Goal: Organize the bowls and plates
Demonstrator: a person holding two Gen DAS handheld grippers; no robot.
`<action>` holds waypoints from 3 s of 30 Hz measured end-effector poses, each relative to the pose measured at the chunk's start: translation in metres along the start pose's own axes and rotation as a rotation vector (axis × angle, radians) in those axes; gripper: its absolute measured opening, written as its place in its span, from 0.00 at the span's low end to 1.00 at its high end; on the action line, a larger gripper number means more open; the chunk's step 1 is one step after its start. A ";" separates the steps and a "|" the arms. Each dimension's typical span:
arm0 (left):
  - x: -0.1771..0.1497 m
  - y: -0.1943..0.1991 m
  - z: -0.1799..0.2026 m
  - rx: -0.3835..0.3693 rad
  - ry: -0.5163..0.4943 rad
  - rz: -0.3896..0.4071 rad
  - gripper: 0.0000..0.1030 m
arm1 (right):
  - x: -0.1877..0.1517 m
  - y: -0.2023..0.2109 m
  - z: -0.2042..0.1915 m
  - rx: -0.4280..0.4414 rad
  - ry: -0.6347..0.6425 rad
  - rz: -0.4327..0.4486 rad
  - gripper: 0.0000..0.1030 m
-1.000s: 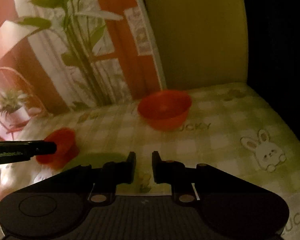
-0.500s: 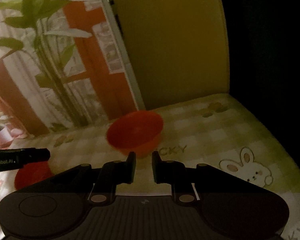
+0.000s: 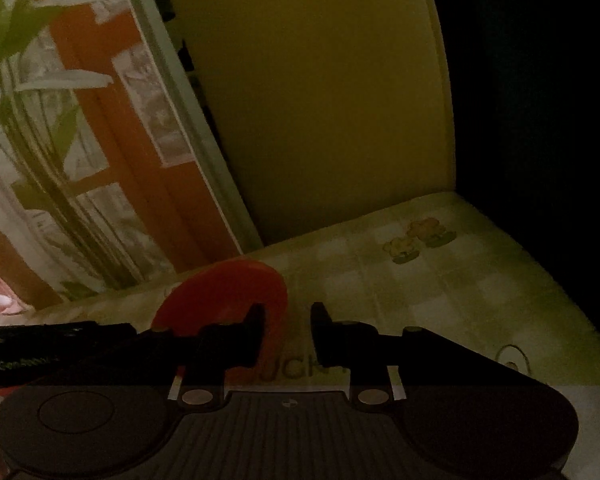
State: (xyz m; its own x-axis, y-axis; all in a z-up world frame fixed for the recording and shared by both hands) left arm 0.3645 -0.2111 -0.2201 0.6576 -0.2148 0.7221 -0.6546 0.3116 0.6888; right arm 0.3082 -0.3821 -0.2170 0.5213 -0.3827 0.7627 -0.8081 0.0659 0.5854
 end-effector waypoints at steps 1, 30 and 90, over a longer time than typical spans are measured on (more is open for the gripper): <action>0.001 -0.006 0.001 0.000 -0.002 -0.007 0.42 | 0.000 -0.006 0.001 0.000 -0.003 -0.006 0.24; -0.002 -0.057 0.003 -0.027 0.042 -0.077 0.14 | -0.003 -0.028 -0.003 0.054 -0.015 -0.039 0.08; -0.085 0.130 -0.145 0.116 0.219 0.042 0.15 | -0.062 0.036 -0.241 0.193 0.272 -0.176 0.08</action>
State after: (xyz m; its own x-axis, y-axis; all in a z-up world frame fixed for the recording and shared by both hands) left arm 0.2775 -0.0183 -0.2015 0.6860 0.0059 0.7276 -0.7130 0.2048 0.6706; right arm 0.3130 -0.1343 -0.1773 0.6897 -0.1123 0.7154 -0.7229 -0.1643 0.6711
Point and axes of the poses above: each gripper's, at about its wrist camera, not at the fingertips, and y roughly against the way its jaws point, z to its right, x to its top, the point moved 1 cm from there along -y, roughly the way its jaws point, and after that the axes turned 1 degree about -z, right-handed, at the moved point
